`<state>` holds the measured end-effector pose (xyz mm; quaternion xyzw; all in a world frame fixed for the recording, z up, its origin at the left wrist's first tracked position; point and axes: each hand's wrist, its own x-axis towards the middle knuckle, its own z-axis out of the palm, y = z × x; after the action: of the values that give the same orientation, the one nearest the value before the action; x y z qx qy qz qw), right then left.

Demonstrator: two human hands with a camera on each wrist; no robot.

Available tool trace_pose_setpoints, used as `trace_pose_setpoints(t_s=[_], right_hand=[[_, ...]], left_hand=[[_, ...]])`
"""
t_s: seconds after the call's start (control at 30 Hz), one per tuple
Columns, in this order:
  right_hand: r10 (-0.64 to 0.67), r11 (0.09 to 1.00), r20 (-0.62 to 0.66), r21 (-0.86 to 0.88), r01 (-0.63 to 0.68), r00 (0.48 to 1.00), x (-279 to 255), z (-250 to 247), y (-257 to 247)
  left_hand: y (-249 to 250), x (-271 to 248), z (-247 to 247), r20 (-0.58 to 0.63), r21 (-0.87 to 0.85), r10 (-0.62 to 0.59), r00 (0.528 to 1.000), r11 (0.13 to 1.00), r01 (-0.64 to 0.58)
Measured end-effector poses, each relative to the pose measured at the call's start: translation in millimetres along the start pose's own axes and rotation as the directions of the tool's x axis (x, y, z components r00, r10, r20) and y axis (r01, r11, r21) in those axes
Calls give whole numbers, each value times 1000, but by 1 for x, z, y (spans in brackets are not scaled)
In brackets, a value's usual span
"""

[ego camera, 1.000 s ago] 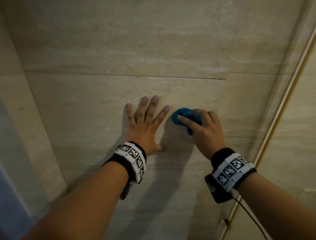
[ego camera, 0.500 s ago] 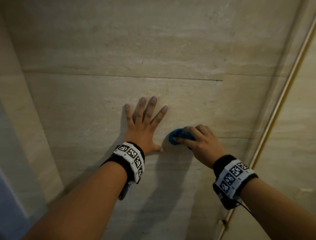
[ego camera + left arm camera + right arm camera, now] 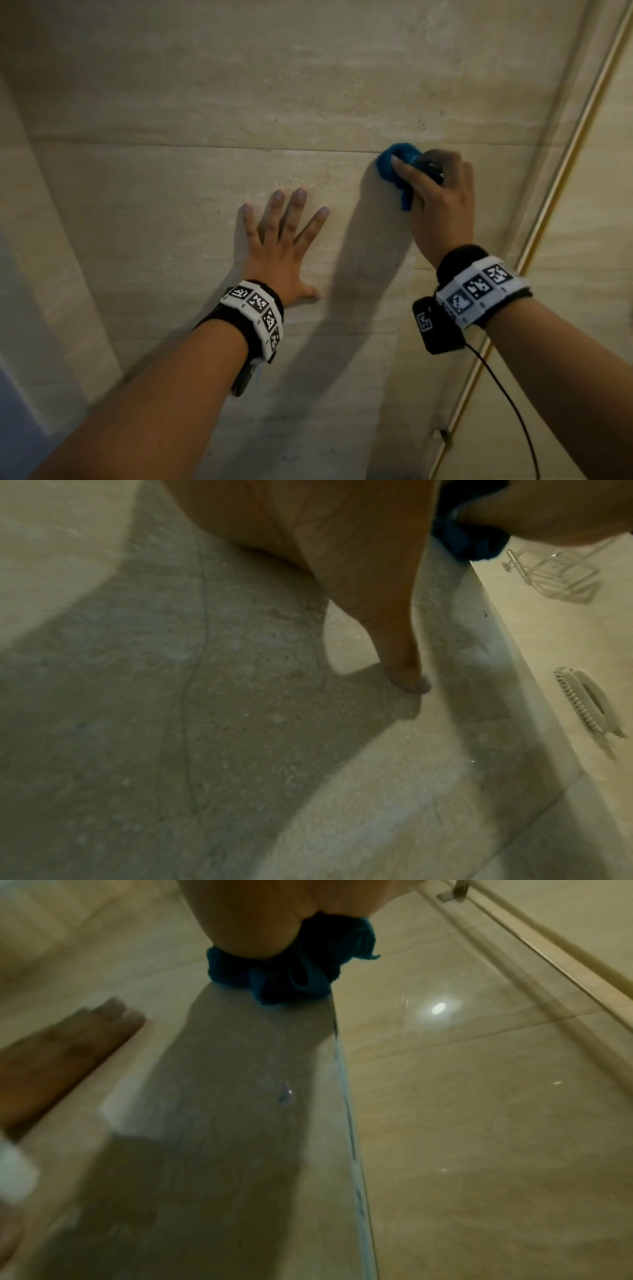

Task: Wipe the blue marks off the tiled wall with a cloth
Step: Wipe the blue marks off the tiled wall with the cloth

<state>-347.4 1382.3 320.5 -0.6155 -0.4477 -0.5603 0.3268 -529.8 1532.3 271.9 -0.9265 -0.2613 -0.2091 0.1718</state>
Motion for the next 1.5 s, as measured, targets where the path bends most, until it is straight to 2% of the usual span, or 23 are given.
trace_pose_setpoints(t_s=[0.17,0.33,0.43,0.5,0.63,0.7,0.83,0.97,1.1,1.2,1.27,1.37,1.5], right_hand=[[-155,988,88,9,155,984,-55,6,1],[-232,972,251,82,218,940,-101,4,-4],[-259,965,278,103,240,925,-105,3,-3],[-249,968,277,95,232,928,-100,1,-3],[-92,995,192,47,84,977,-77,0,-6],[-59,998,176,35,54,983,-73,1,-9],[-37,999,249,38,28,968,-89,0,-11],[-86,996,353,61,69,932,-113,-1,-12],[-117,993,409,64,99,905,-128,0,-14],[-137,990,396,73,118,908,-128,0,-15],[-144,989,358,84,121,923,-121,0,-14],[-74,996,254,67,59,964,-100,1,-15],[-25,999,198,49,15,980,-92,7,-22]], left_hand=[[1,-2,-2,11,0,0,1000,1000,0],[1,-1,-2,10,5,1,1000,1000,-1],[1,-2,-2,6,2,6,1000,1000,-6],[0,-2,-2,4,2,12,1000,1000,-12],[0,-2,0,-8,-3,12,1000,1000,-12],[1,-2,1,-12,0,11,1000,1000,-11],[1,-1,4,-28,0,7,1000,1000,-7],[2,-2,5,-45,8,-6,999,1000,7],[8,-10,16,-125,20,-4,992,1000,7],[7,-22,34,-146,21,51,988,999,-49],[5,-26,42,-90,25,63,994,998,-61],[4,-24,45,-22,31,70,997,997,-69],[5,-22,44,29,15,29,999,999,-29]])
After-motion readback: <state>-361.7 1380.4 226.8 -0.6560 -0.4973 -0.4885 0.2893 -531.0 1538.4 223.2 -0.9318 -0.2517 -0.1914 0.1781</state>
